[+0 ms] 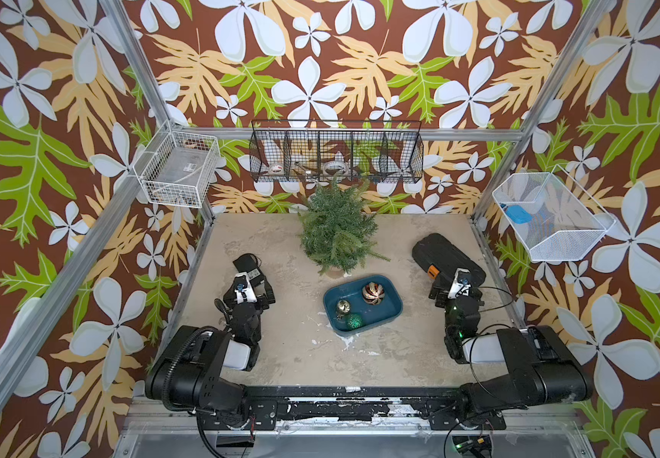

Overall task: Decorate the small christmas tree with ornaments
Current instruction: Pick up an ornament from the container.

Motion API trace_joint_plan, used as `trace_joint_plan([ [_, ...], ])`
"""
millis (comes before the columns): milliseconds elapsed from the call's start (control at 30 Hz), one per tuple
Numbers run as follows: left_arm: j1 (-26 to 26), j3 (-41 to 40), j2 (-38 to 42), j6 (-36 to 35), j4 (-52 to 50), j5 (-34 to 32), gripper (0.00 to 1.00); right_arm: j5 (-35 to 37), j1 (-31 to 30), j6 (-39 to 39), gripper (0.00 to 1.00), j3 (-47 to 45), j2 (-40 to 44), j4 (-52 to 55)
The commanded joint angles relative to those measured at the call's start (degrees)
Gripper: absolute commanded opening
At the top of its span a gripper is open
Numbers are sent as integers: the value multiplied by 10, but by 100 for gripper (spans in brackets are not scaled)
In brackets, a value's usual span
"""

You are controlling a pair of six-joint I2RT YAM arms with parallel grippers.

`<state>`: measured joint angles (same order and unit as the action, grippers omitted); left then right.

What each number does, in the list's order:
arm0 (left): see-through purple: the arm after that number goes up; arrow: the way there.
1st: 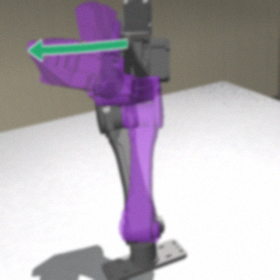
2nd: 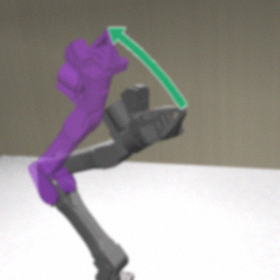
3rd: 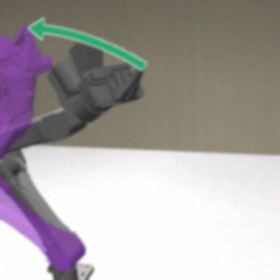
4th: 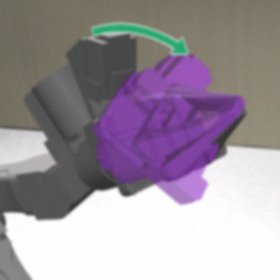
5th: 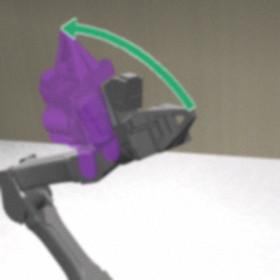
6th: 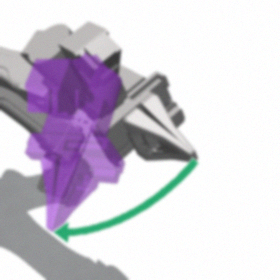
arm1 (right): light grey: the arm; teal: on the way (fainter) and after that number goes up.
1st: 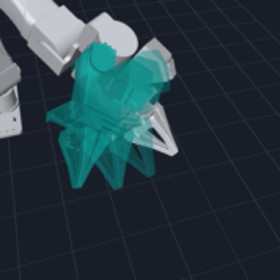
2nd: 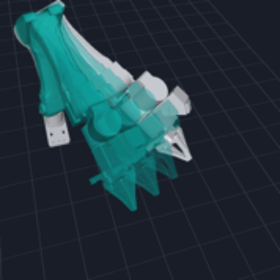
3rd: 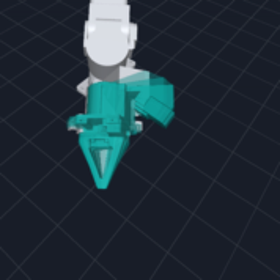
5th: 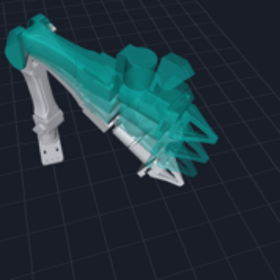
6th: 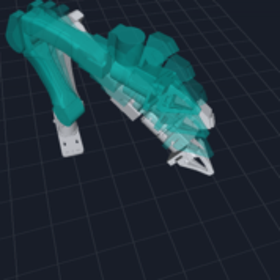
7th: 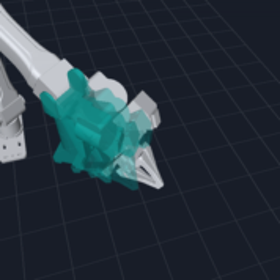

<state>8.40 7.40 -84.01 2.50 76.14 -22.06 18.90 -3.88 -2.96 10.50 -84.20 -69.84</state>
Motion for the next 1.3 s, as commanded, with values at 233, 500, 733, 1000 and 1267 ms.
trace_joint_plan([
  [233,-1,-2,1,-5,26,-7,100,-3,2,-4,100,1,1,-8],
  [500,0,-3,1,-6,27,-7,100,-10,5,-6,100,0,2,-7],
  [733,-2,0,0,-5,23,-3,100,-10,5,-6,100,0,2,-8],
  [1000,-5,1,1,-4,20,0,100,-9,5,-6,100,0,1,-8],
  [1267,-5,0,7,0,12,-1,100,-10,5,-6,100,-1,3,-9],
])
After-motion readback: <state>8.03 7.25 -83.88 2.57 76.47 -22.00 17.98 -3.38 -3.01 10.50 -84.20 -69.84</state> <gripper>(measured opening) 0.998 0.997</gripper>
